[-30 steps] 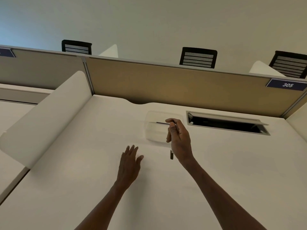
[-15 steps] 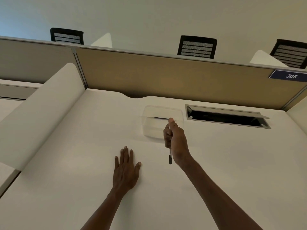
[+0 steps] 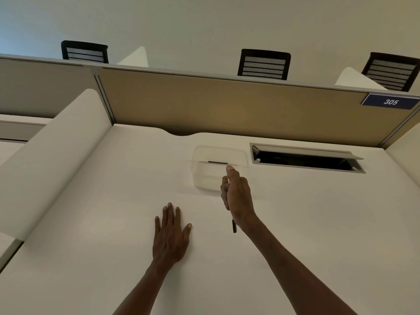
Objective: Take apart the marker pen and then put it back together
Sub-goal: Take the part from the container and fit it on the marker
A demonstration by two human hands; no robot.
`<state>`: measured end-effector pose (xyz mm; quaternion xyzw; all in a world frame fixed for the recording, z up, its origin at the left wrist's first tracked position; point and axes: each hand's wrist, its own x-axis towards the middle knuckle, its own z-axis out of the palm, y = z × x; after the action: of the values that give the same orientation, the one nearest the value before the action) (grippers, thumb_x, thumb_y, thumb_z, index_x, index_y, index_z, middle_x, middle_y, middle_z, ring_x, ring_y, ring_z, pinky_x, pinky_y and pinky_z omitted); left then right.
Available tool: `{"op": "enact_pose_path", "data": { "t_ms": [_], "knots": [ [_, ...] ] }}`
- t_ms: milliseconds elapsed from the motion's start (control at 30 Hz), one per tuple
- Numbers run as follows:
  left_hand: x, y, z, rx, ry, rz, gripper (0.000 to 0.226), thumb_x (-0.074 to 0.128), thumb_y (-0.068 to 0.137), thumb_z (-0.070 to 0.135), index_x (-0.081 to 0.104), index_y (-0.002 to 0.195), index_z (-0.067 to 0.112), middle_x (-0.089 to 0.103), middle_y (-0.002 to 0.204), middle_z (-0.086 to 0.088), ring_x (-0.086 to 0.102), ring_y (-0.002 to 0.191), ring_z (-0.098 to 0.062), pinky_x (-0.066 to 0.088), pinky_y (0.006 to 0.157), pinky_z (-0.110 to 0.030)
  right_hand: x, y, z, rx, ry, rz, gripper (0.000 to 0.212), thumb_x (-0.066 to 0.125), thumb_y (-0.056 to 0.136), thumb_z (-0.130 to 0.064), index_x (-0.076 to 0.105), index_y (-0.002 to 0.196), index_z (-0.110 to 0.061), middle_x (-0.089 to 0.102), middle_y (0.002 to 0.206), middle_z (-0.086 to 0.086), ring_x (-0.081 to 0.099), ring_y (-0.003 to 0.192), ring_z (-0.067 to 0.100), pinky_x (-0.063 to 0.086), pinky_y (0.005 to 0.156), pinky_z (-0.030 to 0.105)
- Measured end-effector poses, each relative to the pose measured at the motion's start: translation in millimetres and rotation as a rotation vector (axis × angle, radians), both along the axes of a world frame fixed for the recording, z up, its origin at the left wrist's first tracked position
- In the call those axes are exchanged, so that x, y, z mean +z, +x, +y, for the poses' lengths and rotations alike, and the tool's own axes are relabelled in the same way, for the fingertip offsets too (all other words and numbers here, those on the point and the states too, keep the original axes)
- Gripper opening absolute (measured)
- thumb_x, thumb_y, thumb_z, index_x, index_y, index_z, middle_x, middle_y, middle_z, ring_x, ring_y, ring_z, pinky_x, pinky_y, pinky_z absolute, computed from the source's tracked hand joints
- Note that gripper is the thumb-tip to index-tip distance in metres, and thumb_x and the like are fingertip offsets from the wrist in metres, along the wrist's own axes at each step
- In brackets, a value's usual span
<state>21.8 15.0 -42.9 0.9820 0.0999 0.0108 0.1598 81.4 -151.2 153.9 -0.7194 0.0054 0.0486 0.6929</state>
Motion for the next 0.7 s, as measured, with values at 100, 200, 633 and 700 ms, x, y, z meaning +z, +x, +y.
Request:
{"op": "enact_pose_path", "data": {
  "t_ms": [100, 200, 633, 700],
  "knots": [
    [0.8, -0.2, -0.2, -0.001, -0.003, -0.002, 0.071, 0.025, 0.100, 0.052, 0.005, 0.155, 0.011, -0.008, 0.163, -0.009, -0.011, 0.150, -0.021, -0.005, 0.122, -0.043, -1.3, 1.4, 1.1, -0.018, -0.009, -0.018, 0.056, 0.033, 0.102, -0.033, 0.020, 0.048, -0.025, 0.017, 0.045, -0.010, 0.013, 0.042, 0.010, 0.013, 0.041, 0.020],
    [1.6, -0.5, -0.3, -0.003, 0.007, 0.005, 0.071, 0.024, 0.099, 0.052, 0.003, 0.155, 0.011, -0.009, 0.163, -0.009, -0.012, 0.150, -0.021, -0.006, 0.121, -0.042, -2.5, 3.6, 2.1, -0.034, 0.009, -0.054, 0.056, 0.032, 0.100, -0.030, 0.023, 0.045, -0.025, 0.019, 0.044, -0.012, 0.014, 0.041, 0.007, 0.015, 0.040, 0.019],
    [2.9, -0.3, -0.9, 0.002, 0.010, 0.014, 0.071, 0.023, 0.099, 0.053, 0.004, 0.155, 0.012, -0.009, 0.164, -0.009, -0.011, 0.150, -0.021, -0.003, 0.122, -0.043, 0.3, 6.4, 1.5, -0.043, 0.131, -0.039, 0.034, 0.028, 0.083, -0.032, 0.022, 0.050, -0.026, 0.017, 0.049, -0.009, 0.010, 0.040, 0.007, 0.013, 0.039, 0.013],
    [3.3, -0.6, -1.3, 0.001, 0.008, 0.013, 0.071, 0.023, 0.099, 0.053, 0.003, 0.155, 0.012, -0.009, 0.163, -0.009, -0.012, 0.150, -0.021, -0.003, 0.122, -0.043, -0.1, 6.2, 1.7, -0.037, 0.134, -0.046, 0.037, 0.027, 0.085, -0.030, 0.023, 0.049, -0.026, 0.017, 0.048, -0.011, 0.010, 0.040, 0.006, 0.013, 0.040, 0.013]
  ]
}}
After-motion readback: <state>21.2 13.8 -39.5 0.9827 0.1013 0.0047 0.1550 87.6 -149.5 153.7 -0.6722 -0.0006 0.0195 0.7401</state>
